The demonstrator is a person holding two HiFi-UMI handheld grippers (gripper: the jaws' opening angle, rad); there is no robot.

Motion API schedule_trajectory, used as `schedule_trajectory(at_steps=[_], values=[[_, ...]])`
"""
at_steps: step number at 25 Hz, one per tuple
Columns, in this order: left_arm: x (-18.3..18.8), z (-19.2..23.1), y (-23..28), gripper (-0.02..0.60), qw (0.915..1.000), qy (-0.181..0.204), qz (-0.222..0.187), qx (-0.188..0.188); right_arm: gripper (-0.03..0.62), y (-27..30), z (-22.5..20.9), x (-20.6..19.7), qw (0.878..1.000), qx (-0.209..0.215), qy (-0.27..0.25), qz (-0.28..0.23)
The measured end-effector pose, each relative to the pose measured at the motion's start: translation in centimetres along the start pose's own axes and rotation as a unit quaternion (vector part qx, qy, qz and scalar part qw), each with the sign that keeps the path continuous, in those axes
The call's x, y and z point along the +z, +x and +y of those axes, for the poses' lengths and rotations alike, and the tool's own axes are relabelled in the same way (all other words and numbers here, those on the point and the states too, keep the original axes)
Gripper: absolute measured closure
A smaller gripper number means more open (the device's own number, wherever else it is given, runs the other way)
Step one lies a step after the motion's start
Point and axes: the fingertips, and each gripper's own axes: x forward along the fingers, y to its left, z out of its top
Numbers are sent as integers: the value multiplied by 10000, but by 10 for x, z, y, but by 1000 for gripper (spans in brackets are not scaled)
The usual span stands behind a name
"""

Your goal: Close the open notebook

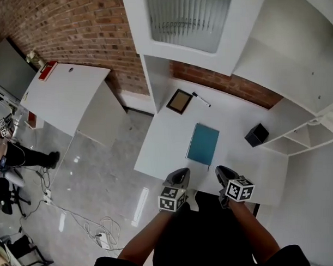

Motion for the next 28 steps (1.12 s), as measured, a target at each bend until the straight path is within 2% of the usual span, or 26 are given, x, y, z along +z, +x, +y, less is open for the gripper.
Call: schedule_trajectory(at_steps=[2,4,8,13,20,24,28], values=[[7,-17,-7,569,9998,83,-102,-147,583,-34,-4,4,9993,-151,62,-328],[14,-37,-8,569,9989,231,-173,-360,594,-66,-11,5,9976,-374,59,-578],[20,-81,-10,569,9966,355,-207,-711,594,-123,-22,-3,9931,-869,-173,-771],[28,-129,-13,569,9943,518,-293,-888,594,-172,-33,3,9865,-1132,-375,-1119],[32,-182,-39,569,9922,861,-590,-686,594,-235,-41,15,9712,-1265,-892,-1809],[30,-216,-67,569,9905,854,-878,-621,594,-274,-38,3,9678,-1279,-1141,-1845],[13,-252,-101,569,9905,949,-909,-408,595,-318,-29,-21,9659,-1242,-1376,-1806]])
